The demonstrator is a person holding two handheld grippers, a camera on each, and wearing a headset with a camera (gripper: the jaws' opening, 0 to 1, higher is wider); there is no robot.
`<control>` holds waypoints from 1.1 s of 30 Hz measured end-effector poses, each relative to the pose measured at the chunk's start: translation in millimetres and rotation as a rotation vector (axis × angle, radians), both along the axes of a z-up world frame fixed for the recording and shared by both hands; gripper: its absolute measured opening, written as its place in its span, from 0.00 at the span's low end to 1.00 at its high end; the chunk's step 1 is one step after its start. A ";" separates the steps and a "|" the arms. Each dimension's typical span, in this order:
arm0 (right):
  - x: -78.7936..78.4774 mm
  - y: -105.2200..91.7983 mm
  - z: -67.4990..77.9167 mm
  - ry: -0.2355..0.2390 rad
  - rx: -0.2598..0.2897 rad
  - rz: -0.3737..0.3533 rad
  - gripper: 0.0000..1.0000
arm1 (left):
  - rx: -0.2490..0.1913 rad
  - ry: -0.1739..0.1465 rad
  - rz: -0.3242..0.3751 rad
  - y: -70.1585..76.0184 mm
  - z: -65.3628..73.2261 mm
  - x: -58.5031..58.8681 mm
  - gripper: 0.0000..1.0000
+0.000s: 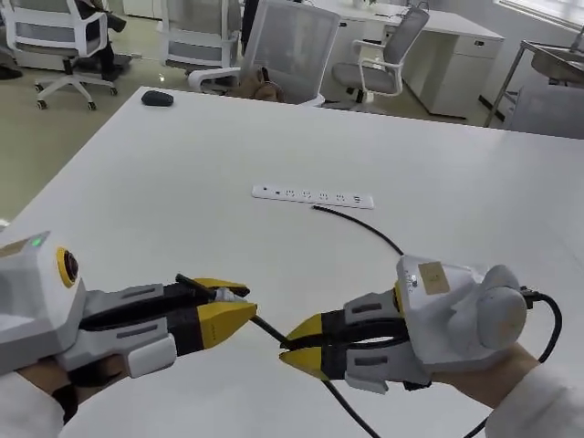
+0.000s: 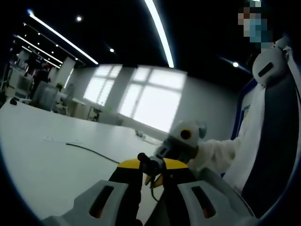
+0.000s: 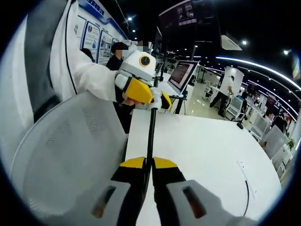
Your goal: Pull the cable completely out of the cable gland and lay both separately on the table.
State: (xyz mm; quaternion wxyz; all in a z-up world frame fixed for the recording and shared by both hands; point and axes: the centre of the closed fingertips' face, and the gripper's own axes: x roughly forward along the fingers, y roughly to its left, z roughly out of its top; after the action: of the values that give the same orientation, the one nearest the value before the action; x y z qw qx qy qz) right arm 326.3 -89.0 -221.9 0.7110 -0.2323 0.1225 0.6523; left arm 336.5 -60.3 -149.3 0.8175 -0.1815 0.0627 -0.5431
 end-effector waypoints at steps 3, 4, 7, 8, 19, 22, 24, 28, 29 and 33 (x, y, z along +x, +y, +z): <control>3.3 -3.2 1.0 -0.008 -0.007 -0.003 0.04 | -0.011 -0.001 0.009 2.8 1.6 1.7 0.17; 5.1 -4.7 1.3 -0.015 -0.009 -0.006 0.04 | -0.018 -0.002 0.013 3.6 2.9 2.3 0.17; 9.4 -10.4 1.8 -0.023 -0.012 -0.019 0.04 | -0.025 -0.004 0.022 5.3 4.5 3.8 0.17; 10.7 -14.3 -1.4 -0.027 -0.028 -0.024 0.04 | -0.026 -0.004 0.024 5.6 4.7 4.1 0.17; 24.1 -63.5 -17.2 -0.034 -0.119 -0.109 0.03 | -0.022 0.005 0.047 8.8 2.1 9.3 0.17; 31.4 -75.7 -16.7 -0.029 -0.120 -0.152 0.05 | -0.019 0.008 0.051 9.5 1.1 9.6 0.17; 37.2 -83.9 -15.2 -0.032 -0.126 -0.179 0.05 | -0.011 0.010 0.049 8.4 -0.6 8.8 0.17; 51.7 -89.5 -6.5 -0.035 -0.113 -0.228 0.04 | 0.003 0.017 0.040 5.5 -4.3 7.9 0.17; 58.5 -89.2 -3.2 -0.038 -0.110 -0.241 0.05 | 0.008 0.017 0.037 4.9 -4.9 7.5 0.17; 80.2 -82.1 7.4 -0.038 -0.097 -0.265 0.05 | 0.022 0.017 0.027 2.8 -6.9 5.4 0.17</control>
State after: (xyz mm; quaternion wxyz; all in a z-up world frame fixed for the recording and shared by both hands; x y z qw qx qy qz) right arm 406.6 -171.2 -214.5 0.7811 -0.2603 0.1700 0.5415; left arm 342.0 -57.5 -156.3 0.8262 -0.1778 0.0732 -0.5295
